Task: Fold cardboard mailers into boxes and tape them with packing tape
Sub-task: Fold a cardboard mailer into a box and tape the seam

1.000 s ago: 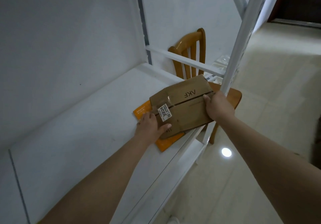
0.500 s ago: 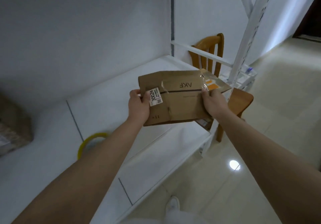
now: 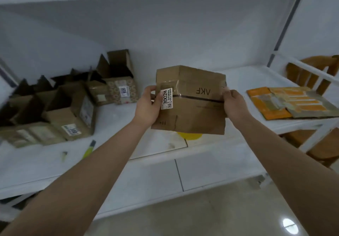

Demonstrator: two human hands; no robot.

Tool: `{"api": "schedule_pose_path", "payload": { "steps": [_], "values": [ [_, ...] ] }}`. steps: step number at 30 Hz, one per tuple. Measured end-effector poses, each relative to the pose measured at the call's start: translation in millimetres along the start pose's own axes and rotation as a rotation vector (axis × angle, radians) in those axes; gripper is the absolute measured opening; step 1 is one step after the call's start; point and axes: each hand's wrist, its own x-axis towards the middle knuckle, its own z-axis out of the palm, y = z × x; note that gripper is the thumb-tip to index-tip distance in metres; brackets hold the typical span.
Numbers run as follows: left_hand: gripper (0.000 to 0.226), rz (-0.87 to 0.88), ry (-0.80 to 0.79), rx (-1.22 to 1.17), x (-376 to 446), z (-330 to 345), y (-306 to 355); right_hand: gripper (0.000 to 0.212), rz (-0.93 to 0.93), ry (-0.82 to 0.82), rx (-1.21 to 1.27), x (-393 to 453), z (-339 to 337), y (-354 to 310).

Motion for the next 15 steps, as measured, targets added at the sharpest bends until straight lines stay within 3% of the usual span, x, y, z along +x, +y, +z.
{"api": "schedule_pose_path", "payload": {
  "steps": [7,15],
  "values": [
    [0.036,-0.074,-0.046,0.006,10,-99,-50,0.055,0.065,-0.157,0.273,-27,116,-66],
    [0.036,-0.410,-0.156,-0.325,28,-145,-104,0.063,0.216,-0.130,0.302,-37,183,-80]
  ]
}}
